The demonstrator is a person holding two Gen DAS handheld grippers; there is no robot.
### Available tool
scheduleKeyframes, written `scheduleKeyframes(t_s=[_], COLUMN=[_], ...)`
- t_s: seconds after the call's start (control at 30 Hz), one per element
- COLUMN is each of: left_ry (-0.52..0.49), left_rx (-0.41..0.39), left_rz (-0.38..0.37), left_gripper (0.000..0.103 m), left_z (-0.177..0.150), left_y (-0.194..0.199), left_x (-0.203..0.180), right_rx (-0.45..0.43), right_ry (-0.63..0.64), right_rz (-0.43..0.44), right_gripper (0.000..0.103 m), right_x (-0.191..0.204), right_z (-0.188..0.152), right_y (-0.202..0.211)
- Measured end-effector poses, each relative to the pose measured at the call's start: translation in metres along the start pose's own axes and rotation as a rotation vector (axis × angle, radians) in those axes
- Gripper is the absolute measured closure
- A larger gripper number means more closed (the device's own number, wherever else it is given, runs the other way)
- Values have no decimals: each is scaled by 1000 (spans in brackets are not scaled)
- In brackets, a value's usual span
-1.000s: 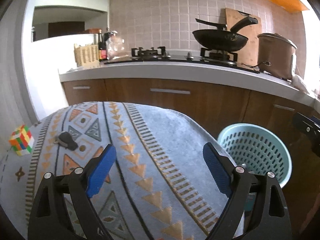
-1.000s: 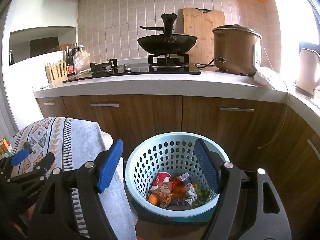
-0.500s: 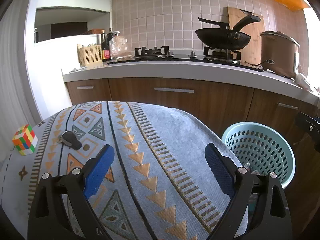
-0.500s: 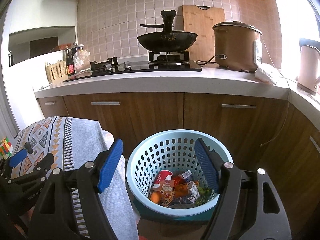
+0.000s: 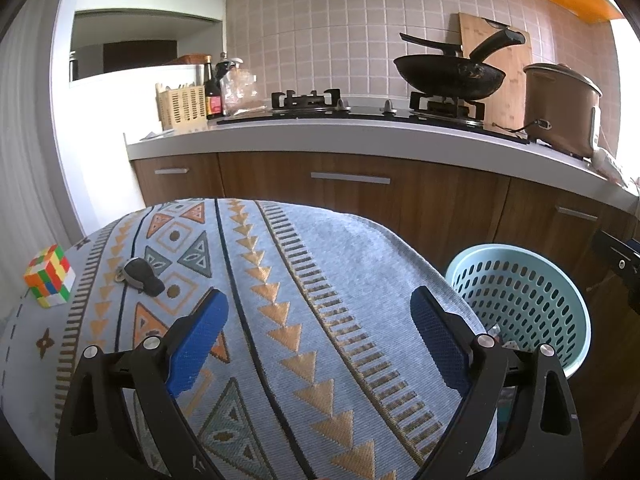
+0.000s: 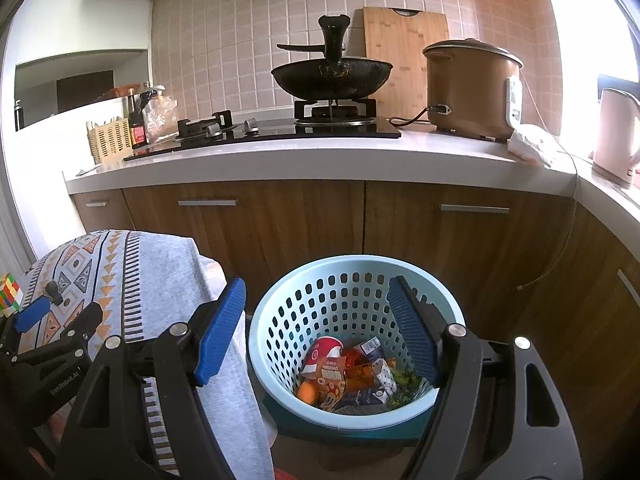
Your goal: Collect trash
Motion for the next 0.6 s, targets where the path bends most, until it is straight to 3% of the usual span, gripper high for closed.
scheduleKeyframes(t_s=[0.6], left_ry=[-2], left_rx=[2], left_rz=[7], left_gripper=[12], left_z=[-3], left_y=[-2], left_x=[1], right_rx=[5], right_ry=[1], right_rz=[-2], right_gripper=[33], right_x=[-1], right_z=[-1], right_y=[-3])
Point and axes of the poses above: each gripper's, at about its wrist camera, not at the fingertips, and y roughly against the way its jaws point, x to its left, z to its top, the point moved 2 cm from there along -y, roughly the way its jaws point, and after that the axes turned 2 degrees about y, right-handed, at the moved point
